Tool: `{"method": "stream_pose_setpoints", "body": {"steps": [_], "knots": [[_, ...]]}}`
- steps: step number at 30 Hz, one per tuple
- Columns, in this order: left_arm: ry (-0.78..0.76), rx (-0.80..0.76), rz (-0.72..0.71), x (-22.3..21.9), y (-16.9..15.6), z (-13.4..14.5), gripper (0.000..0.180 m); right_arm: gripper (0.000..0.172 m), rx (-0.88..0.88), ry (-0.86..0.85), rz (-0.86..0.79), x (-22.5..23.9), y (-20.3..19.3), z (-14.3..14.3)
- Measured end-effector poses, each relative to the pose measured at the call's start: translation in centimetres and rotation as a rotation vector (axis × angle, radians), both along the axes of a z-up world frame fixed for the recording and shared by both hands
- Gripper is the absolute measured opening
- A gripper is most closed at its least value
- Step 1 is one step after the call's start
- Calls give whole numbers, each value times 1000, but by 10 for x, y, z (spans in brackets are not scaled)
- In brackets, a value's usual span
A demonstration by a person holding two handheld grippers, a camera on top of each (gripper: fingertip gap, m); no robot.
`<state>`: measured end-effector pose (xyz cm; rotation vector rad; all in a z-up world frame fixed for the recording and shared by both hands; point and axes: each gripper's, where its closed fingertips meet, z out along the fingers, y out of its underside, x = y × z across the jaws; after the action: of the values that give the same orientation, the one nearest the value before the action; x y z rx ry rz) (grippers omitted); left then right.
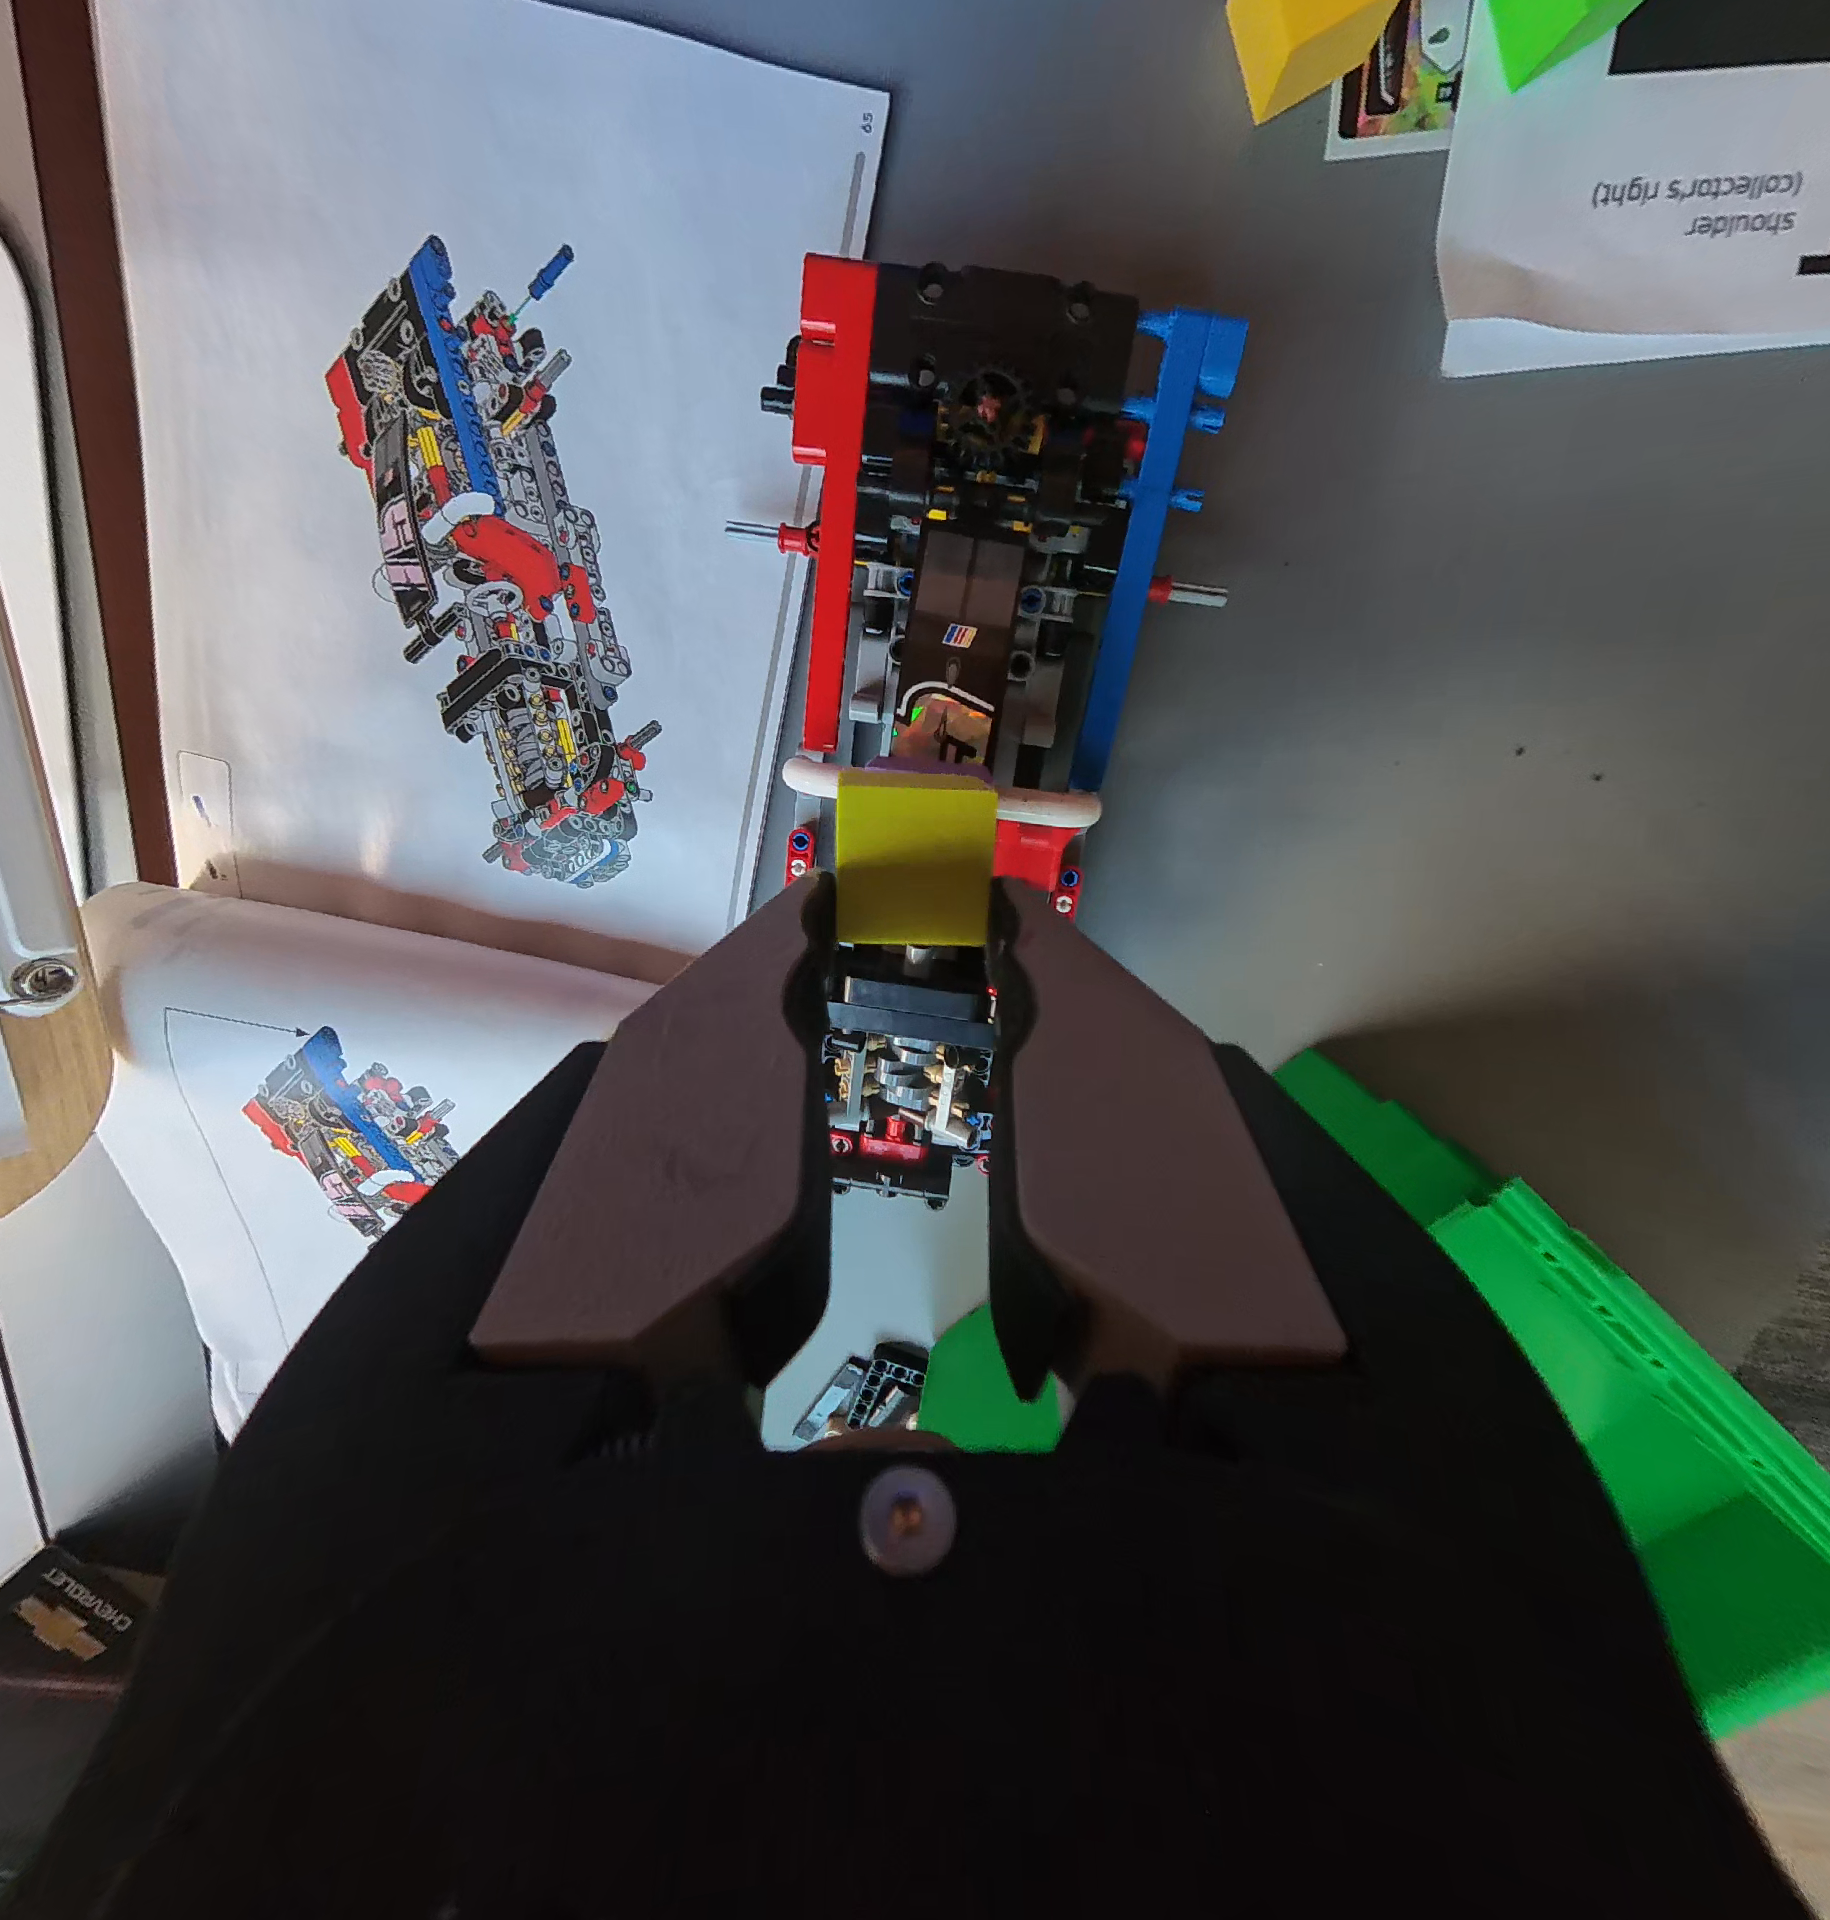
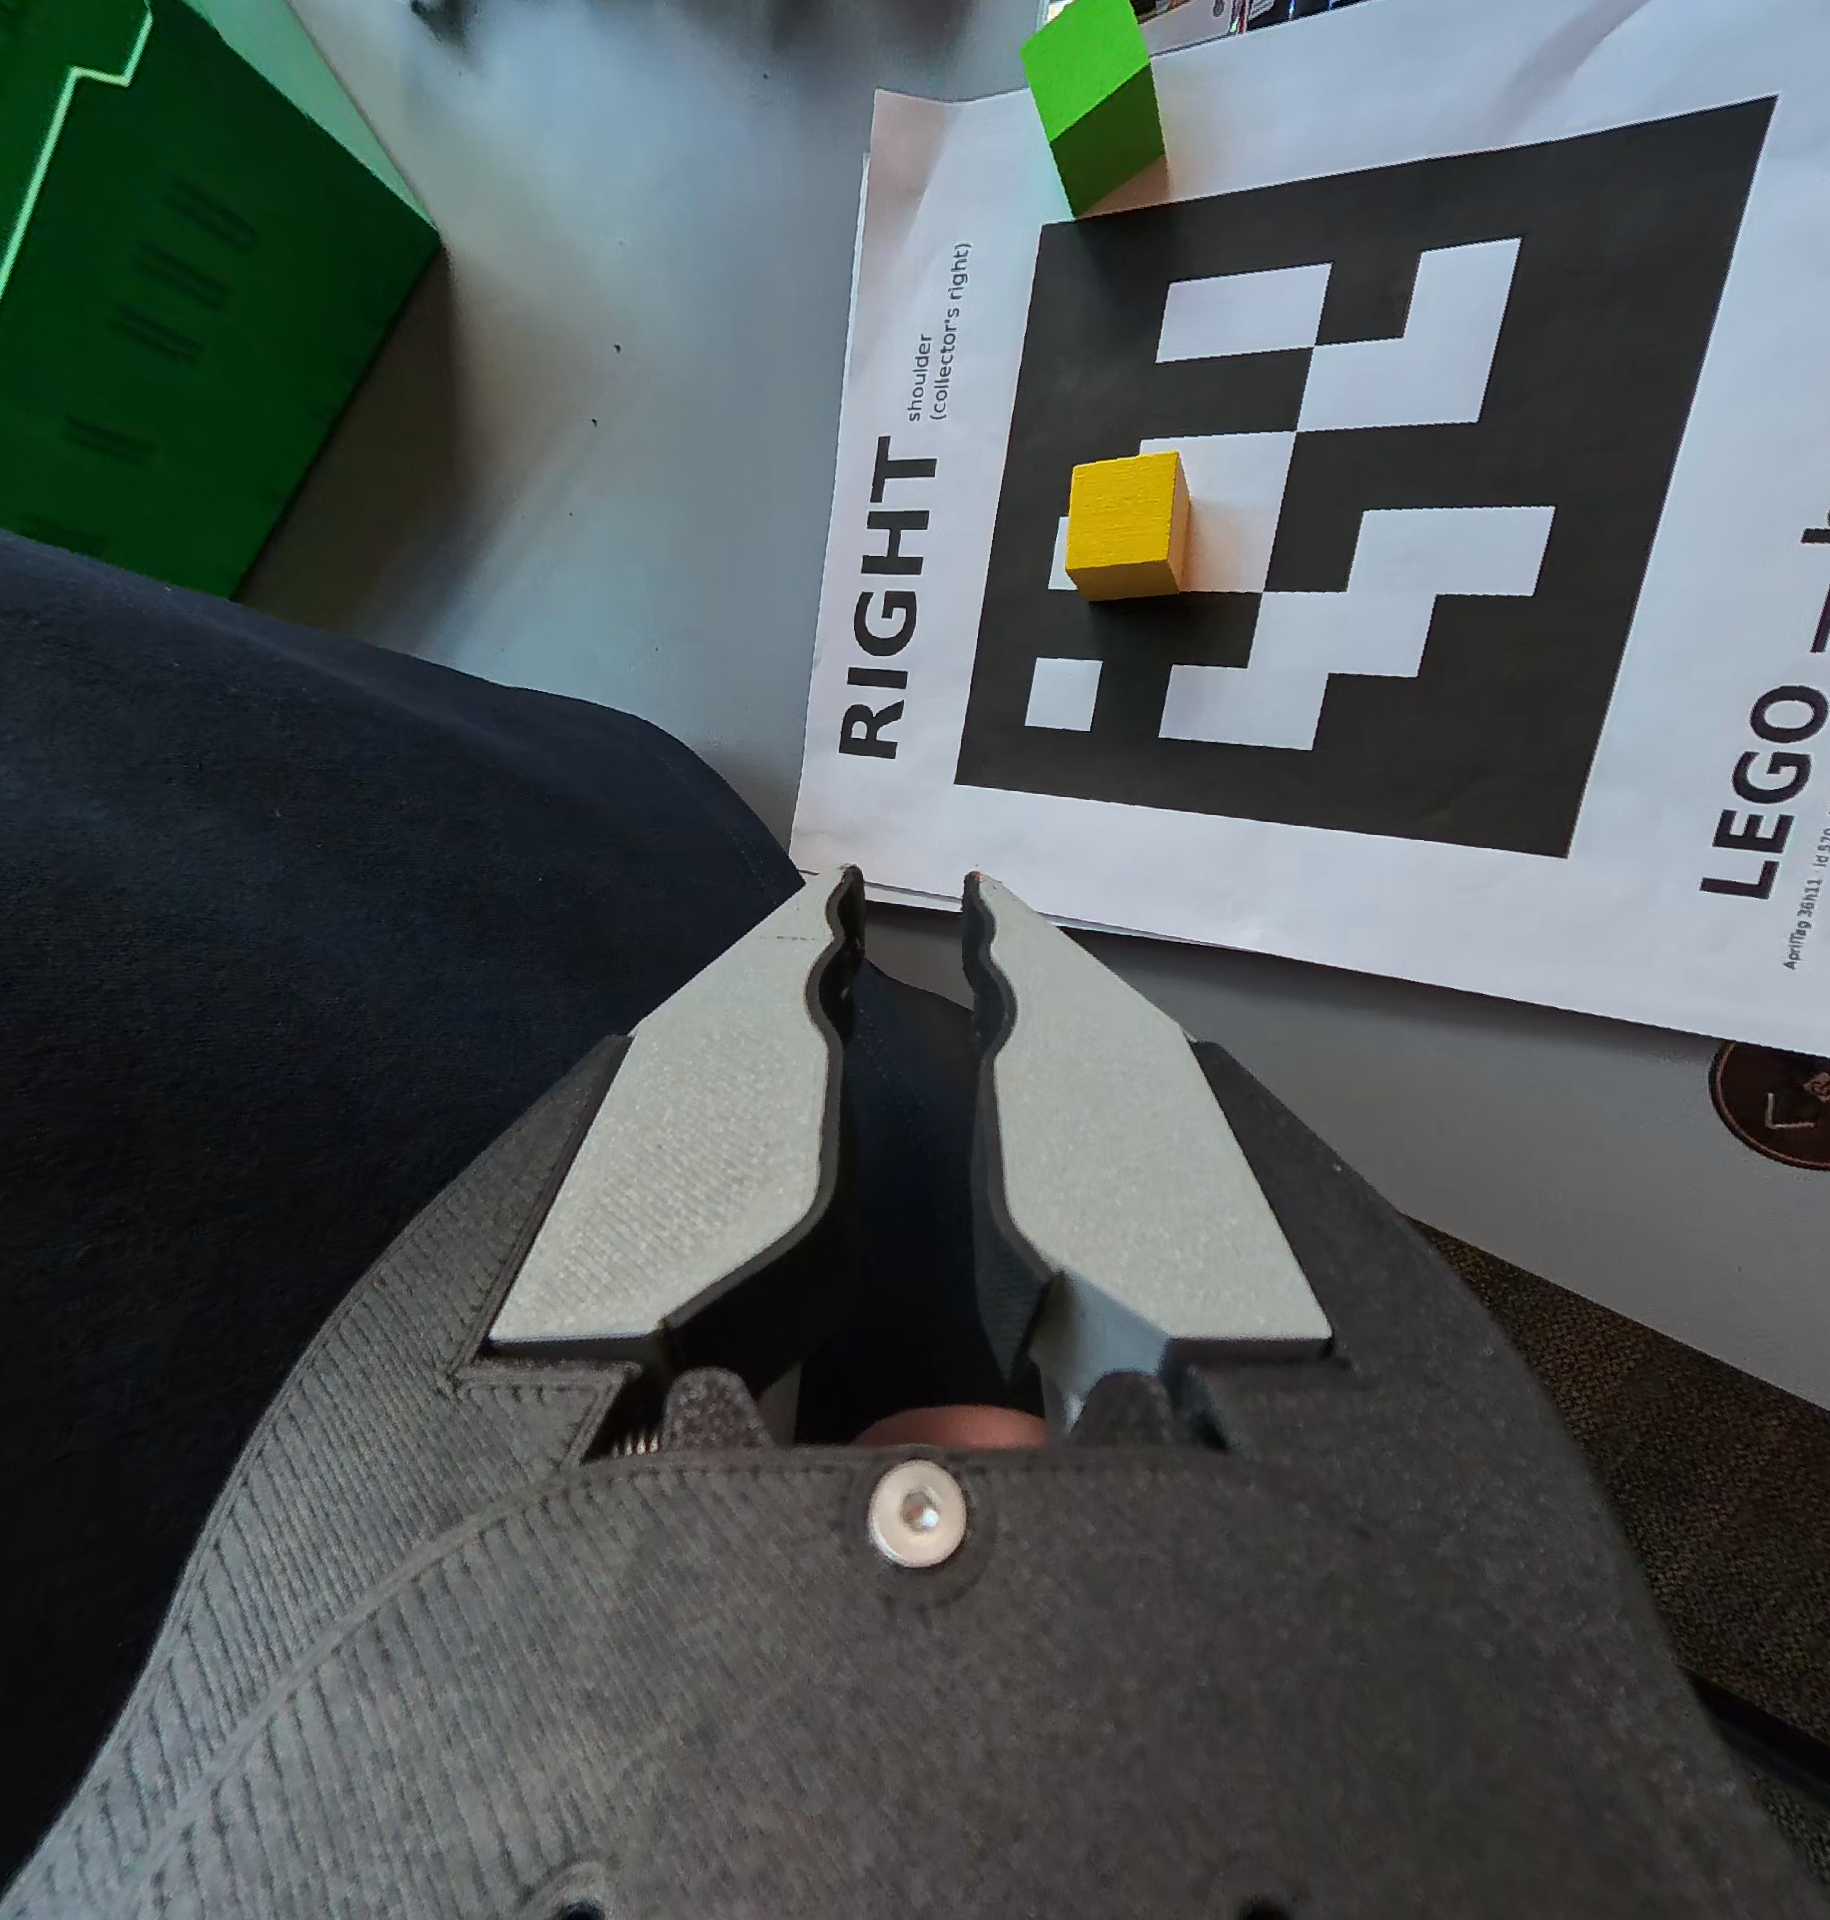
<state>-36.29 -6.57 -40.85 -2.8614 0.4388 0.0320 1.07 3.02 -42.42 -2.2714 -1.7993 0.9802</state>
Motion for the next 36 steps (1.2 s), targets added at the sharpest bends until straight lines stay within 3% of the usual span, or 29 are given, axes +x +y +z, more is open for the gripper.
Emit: {"method": "stream_pose_setpoints", "body": {"steps": [17,21,24,36], "knots": [[-13,-8,-1,1,-1,-8,26,17,-2,-1,-5,0,0,0],[-28,12,13,2,1,-5,33,16,-2,-1,-5,1,-1,-1],[-18,4,34,-1,-2,-3,47,17,-3,1,-10,1,0,0],[-39,45,62,1,-5,6,38,16,-8,0,2,1,-1,-1]]}}
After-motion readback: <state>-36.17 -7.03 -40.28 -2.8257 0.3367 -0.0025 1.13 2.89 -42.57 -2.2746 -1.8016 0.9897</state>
